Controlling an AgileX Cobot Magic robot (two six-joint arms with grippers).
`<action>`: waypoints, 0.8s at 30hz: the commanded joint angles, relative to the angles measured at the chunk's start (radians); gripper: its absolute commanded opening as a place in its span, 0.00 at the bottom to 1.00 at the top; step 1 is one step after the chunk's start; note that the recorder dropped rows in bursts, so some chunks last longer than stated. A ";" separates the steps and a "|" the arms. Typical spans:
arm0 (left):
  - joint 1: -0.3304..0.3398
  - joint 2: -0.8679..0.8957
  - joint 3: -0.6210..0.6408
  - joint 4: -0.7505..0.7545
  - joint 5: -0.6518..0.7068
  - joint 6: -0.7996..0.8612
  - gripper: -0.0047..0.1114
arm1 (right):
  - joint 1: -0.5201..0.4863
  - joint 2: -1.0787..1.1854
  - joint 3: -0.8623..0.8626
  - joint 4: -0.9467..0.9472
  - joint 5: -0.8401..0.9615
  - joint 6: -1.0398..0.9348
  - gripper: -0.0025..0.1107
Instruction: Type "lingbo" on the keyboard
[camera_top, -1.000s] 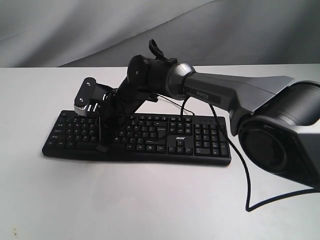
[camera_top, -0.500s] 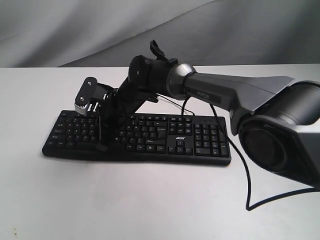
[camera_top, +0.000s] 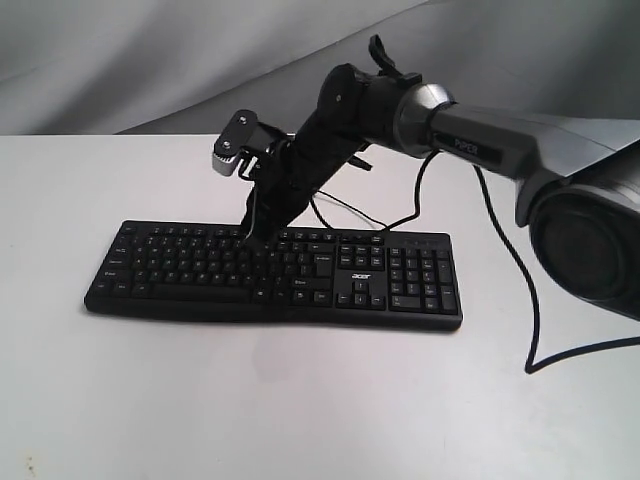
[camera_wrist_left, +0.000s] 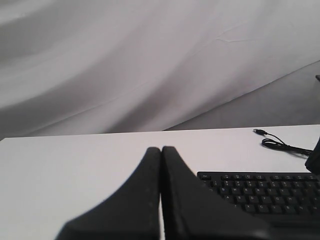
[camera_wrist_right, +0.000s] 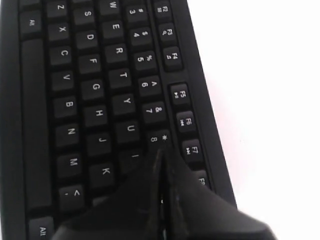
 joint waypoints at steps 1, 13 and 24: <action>-0.007 -0.005 0.005 0.000 -0.010 -0.002 0.04 | -0.013 -0.013 0.026 0.018 0.029 -0.001 0.02; -0.007 -0.005 0.005 0.000 -0.010 -0.002 0.04 | -0.020 -0.013 0.076 0.101 0.000 -0.109 0.02; -0.007 -0.005 0.005 0.000 -0.010 -0.002 0.04 | -0.020 -0.011 0.082 0.081 -0.027 -0.109 0.02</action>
